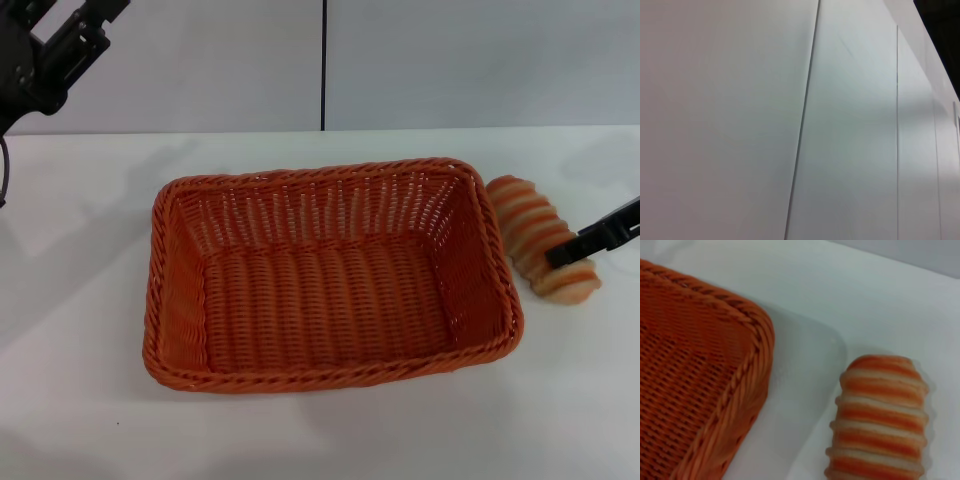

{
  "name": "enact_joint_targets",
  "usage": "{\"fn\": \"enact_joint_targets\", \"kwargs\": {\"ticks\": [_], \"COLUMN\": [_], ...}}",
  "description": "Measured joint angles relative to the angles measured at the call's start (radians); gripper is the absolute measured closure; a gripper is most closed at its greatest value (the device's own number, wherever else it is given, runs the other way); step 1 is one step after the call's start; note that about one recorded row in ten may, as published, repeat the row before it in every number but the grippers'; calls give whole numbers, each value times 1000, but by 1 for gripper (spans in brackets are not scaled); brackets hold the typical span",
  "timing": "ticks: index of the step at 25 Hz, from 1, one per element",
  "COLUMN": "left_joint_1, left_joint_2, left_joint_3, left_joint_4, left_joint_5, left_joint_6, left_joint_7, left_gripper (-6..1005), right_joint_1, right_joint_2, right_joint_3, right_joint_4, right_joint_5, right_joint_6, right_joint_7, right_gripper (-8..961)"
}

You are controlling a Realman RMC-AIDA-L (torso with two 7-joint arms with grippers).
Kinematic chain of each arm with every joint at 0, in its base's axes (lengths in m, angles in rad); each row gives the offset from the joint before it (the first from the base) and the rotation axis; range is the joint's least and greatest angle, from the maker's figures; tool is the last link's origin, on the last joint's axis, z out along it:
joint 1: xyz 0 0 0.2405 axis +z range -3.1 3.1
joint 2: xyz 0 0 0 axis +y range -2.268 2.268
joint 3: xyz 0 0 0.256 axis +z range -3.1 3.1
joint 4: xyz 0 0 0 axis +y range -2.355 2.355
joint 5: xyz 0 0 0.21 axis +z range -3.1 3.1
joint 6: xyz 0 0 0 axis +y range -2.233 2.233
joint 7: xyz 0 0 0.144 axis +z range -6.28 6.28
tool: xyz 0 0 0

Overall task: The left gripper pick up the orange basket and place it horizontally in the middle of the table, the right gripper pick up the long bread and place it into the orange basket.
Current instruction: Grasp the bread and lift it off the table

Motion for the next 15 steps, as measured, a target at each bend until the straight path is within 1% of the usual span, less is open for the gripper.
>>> {"fn": "enact_joint_targets", "kwargs": {"ticks": [3, 5, 6, 15], "left_joint_1": [0, 0, 0, 2], "left_joint_2": [0, 0, 0, 0], "left_joint_3": [1, 1, 1, 1], "left_joint_4": [-4, -5, -5, -6], "left_joint_5": [0, 0, 0, 0], "left_joint_6": [0, 0, 0, 4], "left_joint_7": [0, 0, 0, -4], "left_gripper": [352, 352, 352, 352], "right_joint_1": [1, 3, 3, 7], "right_joint_2": [1, 8, 8, 22], "right_joint_3": [0, -4, -4, -64], "right_joint_4": [2, 3, 3, 3], "right_joint_5": [0, -1, -1, -2], "right_joint_6": [5, 13, 13, 31], "right_joint_7": [0, 0, 0, -2], "right_gripper": [333, 335, 336, 342]}}
